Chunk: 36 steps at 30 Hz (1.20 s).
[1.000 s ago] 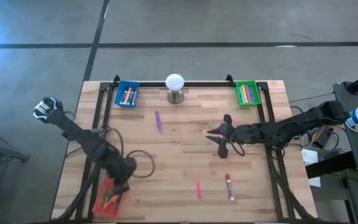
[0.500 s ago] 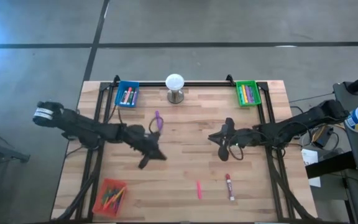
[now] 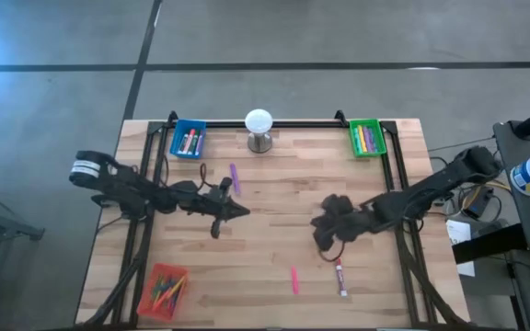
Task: Pick & Place Markers
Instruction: Put the red marker pen into the blue bin
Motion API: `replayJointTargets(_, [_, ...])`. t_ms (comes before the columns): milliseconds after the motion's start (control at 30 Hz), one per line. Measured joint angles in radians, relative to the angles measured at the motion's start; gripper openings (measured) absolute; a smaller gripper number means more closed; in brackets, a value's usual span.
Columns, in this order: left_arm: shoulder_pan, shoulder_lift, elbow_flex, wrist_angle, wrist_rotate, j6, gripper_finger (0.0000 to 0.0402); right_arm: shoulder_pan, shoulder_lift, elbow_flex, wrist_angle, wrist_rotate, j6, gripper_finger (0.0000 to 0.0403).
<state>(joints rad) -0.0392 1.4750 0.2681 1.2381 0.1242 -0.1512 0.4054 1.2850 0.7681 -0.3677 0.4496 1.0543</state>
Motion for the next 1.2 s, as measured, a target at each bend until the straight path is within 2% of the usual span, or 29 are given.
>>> replayJointTargets(100, [0.009, 0.04, -0.001, 0.029, 0.0, 0.011, 0.0, 0.023, 0.106, 0.084, -0.046, -0.063, 0.108, 0.0043])
replayJointTargets(267, [0.013, 0.084, 0.001, 0.024, 0.0, 0.012, 0.0, 0.043, 0.282, 0.261, -0.201, -0.225, 0.237, 0.0057])
replayJointTargets(433, [0.013, 0.092, 0.001, 0.027, 0.0, -0.01, 0.0, 0.065, 0.424, 0.428, -0.434, -0.343, 0.355, 0.0095])
replayJointTargets(600, [0.013, 0.092, 0.001, 0.027, 0.006, -0.027, 0.0, 0.106, 0.494, 0.525, -0.622, -0.467, 0.49, 0.014])
replayJointTargets(733, [0.013, 0.092, 0.001, 0.026, 0.025, -0.039, 0.0, 0.115, 0.505, 0.517, -0.676, -0.578, 0.562, 0.0158])
replayJointTargets(1000, [0.012, 0.092, -0.001, 0.025, 0.049, -0.052, 0.0, 0.143, 0.504, 0.437, -0.657, -0.609, 0.675, 0.016])
replayJointTargets(1200, [0.012, 0.092, -0.001, 0.025, 0.048, -0.065, 0.0, 0.143, 0.503, 0.353, -0.504, -0.6, 0.711, 0.0155])
